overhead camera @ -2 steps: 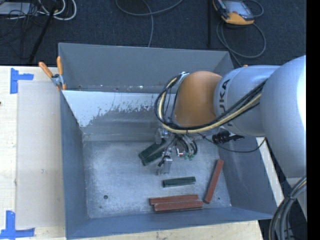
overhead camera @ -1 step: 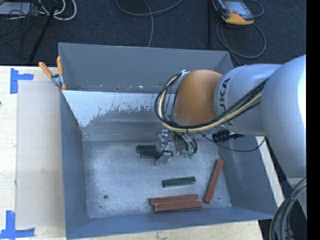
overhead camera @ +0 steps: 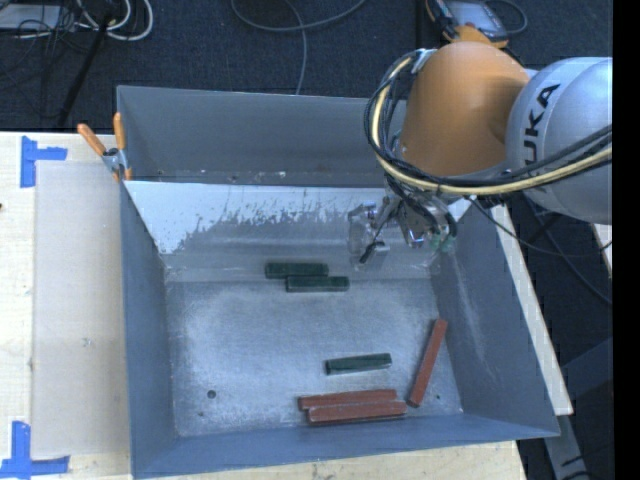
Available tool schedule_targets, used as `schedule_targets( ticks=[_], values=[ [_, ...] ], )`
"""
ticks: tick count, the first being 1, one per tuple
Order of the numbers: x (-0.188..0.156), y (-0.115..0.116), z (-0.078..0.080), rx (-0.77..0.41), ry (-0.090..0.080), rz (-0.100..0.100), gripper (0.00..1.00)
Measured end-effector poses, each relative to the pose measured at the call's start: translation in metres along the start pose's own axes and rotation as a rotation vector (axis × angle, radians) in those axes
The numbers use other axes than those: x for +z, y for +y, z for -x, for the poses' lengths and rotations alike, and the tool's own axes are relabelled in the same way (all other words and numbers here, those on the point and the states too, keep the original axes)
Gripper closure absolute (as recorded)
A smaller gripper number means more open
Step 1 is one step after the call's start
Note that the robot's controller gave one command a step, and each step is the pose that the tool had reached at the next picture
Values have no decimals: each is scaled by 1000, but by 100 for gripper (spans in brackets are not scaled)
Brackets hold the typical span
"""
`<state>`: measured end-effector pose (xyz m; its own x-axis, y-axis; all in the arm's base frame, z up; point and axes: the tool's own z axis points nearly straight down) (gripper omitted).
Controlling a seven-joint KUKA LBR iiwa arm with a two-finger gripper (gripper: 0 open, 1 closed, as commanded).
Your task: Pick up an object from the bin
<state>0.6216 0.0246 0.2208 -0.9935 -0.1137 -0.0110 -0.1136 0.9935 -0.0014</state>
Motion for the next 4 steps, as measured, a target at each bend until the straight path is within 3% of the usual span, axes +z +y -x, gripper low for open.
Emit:
schedule_targets(
  ticks=[1, 2, 3, 4],
  values=[
    [74, 4, -15, 163, 16, 2, 100],
    [81, -67, -49, 303, 15, -2, 100],
    [81, -64, -48, 300, 13, 0, 0],
    [152, -72, -106, 50, 15, 2, 0]
  ],
)
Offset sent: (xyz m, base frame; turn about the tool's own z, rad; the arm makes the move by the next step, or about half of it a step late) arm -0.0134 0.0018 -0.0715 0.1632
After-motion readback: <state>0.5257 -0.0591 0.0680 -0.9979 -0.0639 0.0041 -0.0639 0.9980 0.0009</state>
